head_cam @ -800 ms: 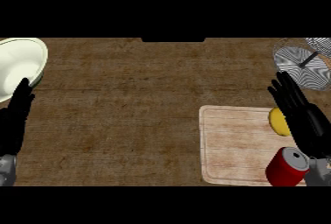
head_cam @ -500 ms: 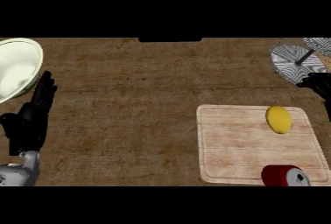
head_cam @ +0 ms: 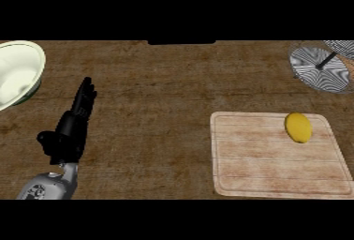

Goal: Pick the lemon from the cutting board and place it in the tiered basket

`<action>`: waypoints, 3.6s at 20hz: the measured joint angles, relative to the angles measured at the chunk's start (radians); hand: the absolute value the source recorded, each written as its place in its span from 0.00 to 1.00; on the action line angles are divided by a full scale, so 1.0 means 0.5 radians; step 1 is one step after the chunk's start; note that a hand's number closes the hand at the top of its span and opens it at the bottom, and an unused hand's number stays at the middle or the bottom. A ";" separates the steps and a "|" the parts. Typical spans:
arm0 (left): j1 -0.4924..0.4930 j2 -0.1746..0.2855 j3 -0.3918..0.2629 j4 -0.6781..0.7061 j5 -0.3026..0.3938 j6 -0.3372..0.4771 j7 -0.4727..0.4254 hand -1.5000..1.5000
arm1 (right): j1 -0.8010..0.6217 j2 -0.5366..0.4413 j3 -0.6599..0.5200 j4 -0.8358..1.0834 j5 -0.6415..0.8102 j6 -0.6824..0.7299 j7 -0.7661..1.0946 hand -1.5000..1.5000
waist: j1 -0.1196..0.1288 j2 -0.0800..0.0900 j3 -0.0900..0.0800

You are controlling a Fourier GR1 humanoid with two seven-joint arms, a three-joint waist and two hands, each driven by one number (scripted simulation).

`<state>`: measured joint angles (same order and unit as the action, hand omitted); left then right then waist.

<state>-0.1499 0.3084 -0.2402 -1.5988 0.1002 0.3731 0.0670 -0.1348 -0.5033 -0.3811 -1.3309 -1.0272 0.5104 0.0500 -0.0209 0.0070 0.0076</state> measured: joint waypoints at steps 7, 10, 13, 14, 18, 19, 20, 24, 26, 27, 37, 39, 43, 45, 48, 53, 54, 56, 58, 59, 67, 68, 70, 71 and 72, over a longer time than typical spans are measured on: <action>0.020 -0.060 -0.040 0.025 -0.035 0.009 -0.060 0.50 | 0.129 -0.508 -0.279 0.231 0.093 0.735 -0.032 0.00 | 0.013 -0.005 -0.007; 0.010 -0.081 -0.052 0.049 -0.044 0.013 -0.071 0.50 | 0.133 -0.730 -0.348 0.116 0.369 0.859 -0.063 0.00 | 0.006 -0.005 -0.010; 0.011 -0.091 -0.056 0.063 -0.055 0.020 -0.075 0.50 | 0.122 -0.902 -0.416 -0.073 0.680 0.900 -0.094 0.00 | 0.008 -0.010 -0.012; -0.005 -0.101 -0.065 0.068 -0.066 0.028 -0.067 0.50 | 0.103 -0.944 -0.418 -0.147 0.788 0.898 -0.099 0.00 | 0.016 -0.009 -0.012; -0.024 -0.124 -0.072 0.097 -0.078 0.030 -0.073 0.50 | 0.098 -1.005 -0.408 -0.468 1.220 0.872 -0.138 0.00 | 0.025 -0.011 -0.013; -0.013 -0.117 -0.063 0.094 -0.076 0.022 -0.085 0.50 | 0.109 -1.008 -0.397 -0.547 1.305 0.861 -0.135 0.00 | 0.027 -0.012 -0.014; -0.016 -0.118 -0.068 0.089 -0.084 0.023 -0.078 0.50 | 0.125 -0.984 -0.366 -0.643 1.395 0.832 -0.125 0.00 | 0.029 -0.014 -0.014; -0.030 -0.141 -0.057 0.122 -0.101 0.006 -0.088 0.50 | 0.114 -0.942 -0.241 -0.844 1.637 0.762 -0.052 0.00 | 0.040 -0.013 -0.015; -0.032 -0.155 -0.055 0.114 -0.118 -0.003 -0.074 0.50 | 0.085 -0.914 -0.175 -0.904 1.699 0.736 0.020 0.00 | 0.044 -0.013 -0.015; -0.013 -0.155 -0.058 0.088 -0.125 -0.013 -0.065 0.50 | 0.071 -0.899 -0.143 -0.920 1.735 0.734 0.041 0.00 | 0.046 -0.013 -0.016; 0.010 -0.227 -0.020 0.033 -0.200 -0.064 -0.009 0.50 | -0.036 -0.779 0.084 -1.081 1.940 0.780 0.309 0.00 | 0.047 -0.014 -0.016; 0.015 -0.233 0.008 0.065 -0.198 -0.087 -0.040 0.50 | -0.014 -0.759 0.108 -1.117 1.970 0.804 0.352 0.00 | 0.043 -0.014 -0.016; -0.010 -0.257 0.050 0.114 -0.215 -0.116 -0.067 0.50 | 0.012 -0.734 0.124 -1.169 2.018 0.845 0.433 0.00 | 0.039 -0.015 -0.016; -0.005 -0.263 0.062 0.091 -0.231 -0.127 -0.054 0.50 | 0.031 -0.736 0.089 -1.153 2.078 0.879 0.389 0.00 | 0.039 -0.015 -0.016; 0.006 -0.294 0.074 0.119 -0.247 -0.139 -0.088 0.50 | 0.061 -0.674 0.122 -1.166 2.276 0.860 0.322 0.00 | 0.040 -0.014 -0.015; -0.046 -0.313 0.113 0.122 -0.278 -0.174 -0.037 0.50 | 0.022 -0.670 0.159 -1.088 2.548 0.858 0.150 0.00 | 0.044 -0.013 -0.014; -0.077 -0.321 0.119 0.133 -0.295 -0.168 -0.016 0.50 | 0.035 -0.659 0.179 -1.088 2.610 0.843 0.111 0.00 | 0.043 -0.013 -0.015; -0.040 -0.319 0.135 0.111 -0.292 -0.196 -0.032 0.50 | 0.061 -0.641 0.190 -1.100 2.702 0.830 0.052 0.00 | 0.043 -0.014 -0.015; 0.006 -0.337 0.119 0.057 -0.318 -0.191 -0.012 0.50 | 0.088 -0.629 0.198 -1.124 2.769 0.832 -0.021 0.00 | 0.043 -0.015 -0.014; 0.012 -0.347 0.124 0.063 -0.321 -0.190 -0.020 0.50 | 0.101 -0.628 0.213 -1.127 2.827 0.805 -0.078 0.00 | 0.042 -0.015 -0.015; 0.032 -0.393 0.150 0.081 -0.359 -0.223 -0.061 0.50 | 0.073 -0.569 0.360 -0.997 3.239 0.555 -0.369 0.00 | 0.046 -0.013 -0.015; 0.007 -0.389 0.166 0.090 -0.359 -0.234 -0.040 0.50 | 0.050 -0.551 0.360 -0.989 3.260 0.556 -0.345 0.00 | 0.045 -0.013 -0.015; 0.011 -0.394 0.177 0.091 -0.357 -0.251 -0.056 0.50 | 0.056 -0.522 0.369 -0.946 3.337 0.506 -0.343 0.00 | 0.045 -0.014 -0.015; 0.014 -0.410 0.174 0.117 -0.369 -0.245 -0.078 0.50 | 0.047 -0.530 0.340 -0.933 3.343 0.517 -0.349 0.00 | 0.044 -0.013 -0.014; 0.018 -0.408 0.183 0.119 -0.368 -0.256 -0.085 0.50 | 0.024 -0.522 0.345 -0.876 3.371 0.501 -0.361 0.00 | 0.045 -0.013 -0.015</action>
<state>-0.1407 0.1042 -0.1485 -1.5392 -0.0837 0.2451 0.0246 -0.1229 -0.7641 -0.2087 -1.7691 0.6584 0.7610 -0.1303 0.0016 0.0003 -0.0001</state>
